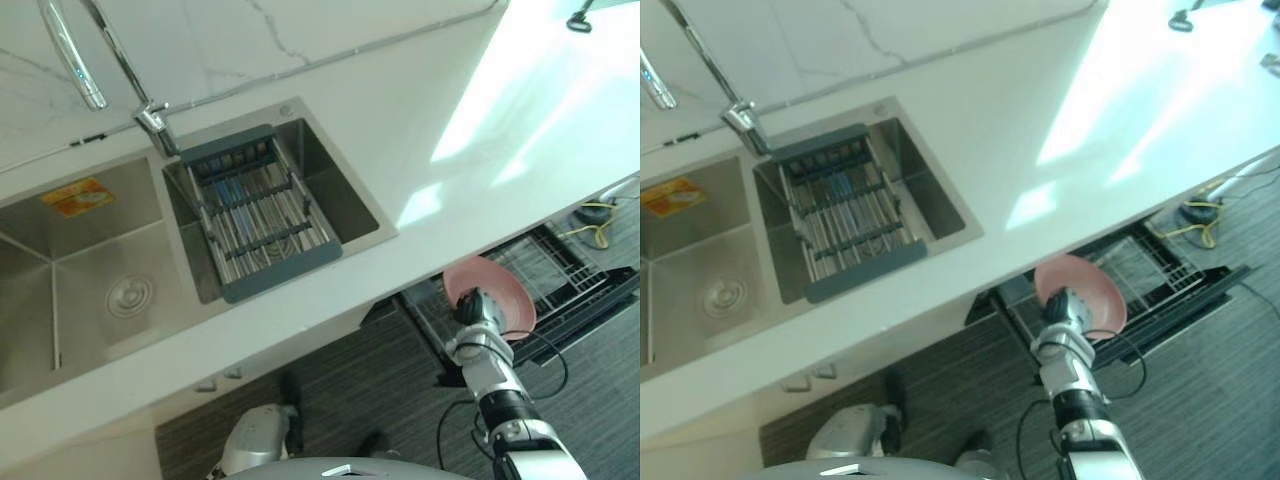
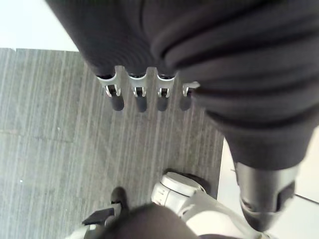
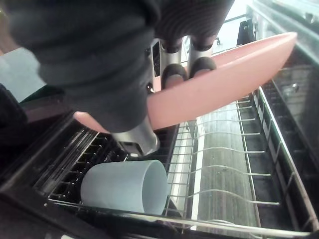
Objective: Walk over to the sink, pick up the cup, carry it to the dishwasher, place the cup inside the dishwasher, then close the dishwasher door
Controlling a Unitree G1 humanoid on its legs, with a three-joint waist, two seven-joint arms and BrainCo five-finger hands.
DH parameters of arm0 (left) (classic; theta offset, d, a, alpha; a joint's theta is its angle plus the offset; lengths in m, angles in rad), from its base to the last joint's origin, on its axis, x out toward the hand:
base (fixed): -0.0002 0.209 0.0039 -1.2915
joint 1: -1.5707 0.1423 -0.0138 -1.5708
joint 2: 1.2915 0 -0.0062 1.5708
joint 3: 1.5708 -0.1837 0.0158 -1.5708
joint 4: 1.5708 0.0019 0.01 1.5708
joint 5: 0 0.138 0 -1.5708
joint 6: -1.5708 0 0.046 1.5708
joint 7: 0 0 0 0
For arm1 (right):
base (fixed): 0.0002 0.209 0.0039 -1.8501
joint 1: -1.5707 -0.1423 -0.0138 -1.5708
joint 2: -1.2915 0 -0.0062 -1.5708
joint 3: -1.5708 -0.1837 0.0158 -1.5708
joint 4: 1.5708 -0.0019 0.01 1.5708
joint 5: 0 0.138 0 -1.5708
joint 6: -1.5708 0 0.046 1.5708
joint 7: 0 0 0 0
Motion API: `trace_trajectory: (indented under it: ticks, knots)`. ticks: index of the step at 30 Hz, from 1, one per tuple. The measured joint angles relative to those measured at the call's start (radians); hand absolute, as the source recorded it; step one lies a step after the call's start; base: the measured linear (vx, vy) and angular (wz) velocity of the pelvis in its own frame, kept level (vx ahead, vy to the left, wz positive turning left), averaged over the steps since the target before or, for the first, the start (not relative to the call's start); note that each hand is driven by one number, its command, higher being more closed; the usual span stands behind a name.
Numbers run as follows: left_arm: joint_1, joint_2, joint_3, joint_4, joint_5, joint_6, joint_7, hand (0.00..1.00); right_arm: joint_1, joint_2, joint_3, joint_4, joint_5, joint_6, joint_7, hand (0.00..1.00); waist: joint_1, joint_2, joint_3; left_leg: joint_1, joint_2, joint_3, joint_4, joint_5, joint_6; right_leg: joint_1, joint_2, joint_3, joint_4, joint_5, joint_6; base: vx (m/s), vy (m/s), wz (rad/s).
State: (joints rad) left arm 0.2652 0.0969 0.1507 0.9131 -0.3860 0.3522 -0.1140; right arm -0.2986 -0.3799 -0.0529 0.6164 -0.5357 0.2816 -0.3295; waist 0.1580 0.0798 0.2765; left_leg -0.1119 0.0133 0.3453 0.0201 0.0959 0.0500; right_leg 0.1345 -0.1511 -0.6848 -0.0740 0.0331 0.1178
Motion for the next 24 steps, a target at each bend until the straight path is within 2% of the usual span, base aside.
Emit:
trace_trajectory:
  ticks: [4,7,9,10,14,16,17,20,24]
  knots:
    - [-0.012,0.001,0.0,-0.02,0.018,0.001,-0.031,0.0,-0.092,-0.064,0.0,0.034,0.079,0.034,-0.013,1.0,-0.001,0.031,0.065,-0.049,-0.003,-0.032,0.014,0.008,0.0,-0.044,-0.005,0.005,0.012,0.007,-0.005,-0.05,0.085,0.07]
    - [-0.044,0.01,0.0,-0.043,0.017,0.0,-0.053,0.0,-0.185,-0.126,0.0,0.061,0.147,0.052,-0.056,1.0,-0.005,0.055,0.119,-0.084,-0.008,-0.047,0.012,0.02,0.002,-0.087,-0.012,0.012,0.027,0.013,-0.011,-0.05,0.075,0.0]
    - [-0.062,0.014,-0.003,-0.069,0.016,-0.002,-0.069,0.0,-0.258,-0.182,0.0,0.089,0.184,0.061,-0.074,1.0,-0.007,0.081,0.146,-0.105,-0.018,-0.073,0.007,0.031,0.001,-0.115,-0.021,0.016,0.034,0.02,-0.009,-0.03,0.055,-0.02]
    - [-0.073,0.014,-0.011,-0.078,0.015,-0.004,-0.074,0.0,-0.307,-0.222,0.0,0.112,0.193,0.067,-0.082,1.0,-0.01,0.104,0.157,-0.118,-0.025,-0.084,0.002,0.037,0.003,-0.133,-0.028,0.019,0.039,0.026,-0.006,0.0,0.052,-0.01]
    - [-0.087,0.027,-0.054,-0.075,-0.005,-0.011,-0.086,0.0,-0.425,-0.301,0.013,0.143,0.199,0.075,-0.091,1.0,-0.009,0.168,0.17,-0.156,-0.043,-0.099,-0.01,0.047,0.003,-0.203,-0.055,0.051,0.067,0.033,0.001,0.02,0.045,-0.14]
    - [-0.088,0.037,-0.086,-0.074,-0.006,-0.012,-0.09,0.0,-0.45,-0.317,0.014,0.158,0.217,0.09,-0.095,1.0,-0.005,0.178,0.171,-0.164,-0.05,-0.123,-0.01,0.054,0.007,-0.222,-0.064,0.067,0.071,0.039,0.0,0.07,-0.038,-0.22]
    - [-0.089,0.039,-0.098,-0.073,-0.007,-0.012,-0.09,0.0,-0.463,-0.328,0.016,0.166,0.226,0.098,-0.097,1.0,-0.004,0.179,0.171,-0.169,-0.058,-0.158,-0.016,0.064,-0.006,-0.238,-0.072,0.079,0.078,0.04,0.001,0.07,-0.066,-0.21]
    - [-0.104,0.042,-0.141,-0.067,-0.028,-0.009,-0.089,0.0,-0.494,-0.378,0.041,0.196,0.245,0.12,-0.107,1.0,-0.006,0.194,0.167,-0.178,-0.063,-0.188,-0.034,0.075,-0.016,-0.268,-0.076,0.104,0.085,0.05,0.004,0.06,-0.07,-0.22]
    - [-0.142,0.046,-0.178,-0.066,-0.052,0.001,-0.091,0.0,-0.516,-0.419,0.053,0.194,0.253,0.114,-0.09,1.0,-0.01,0.199,0.163,-0.2,-0.067,-0.217,-0.042,0.096,-0.039,-0.317,-0.088,0.133,0.106,0.051,0.001,0.03,-0.081,-0.2]
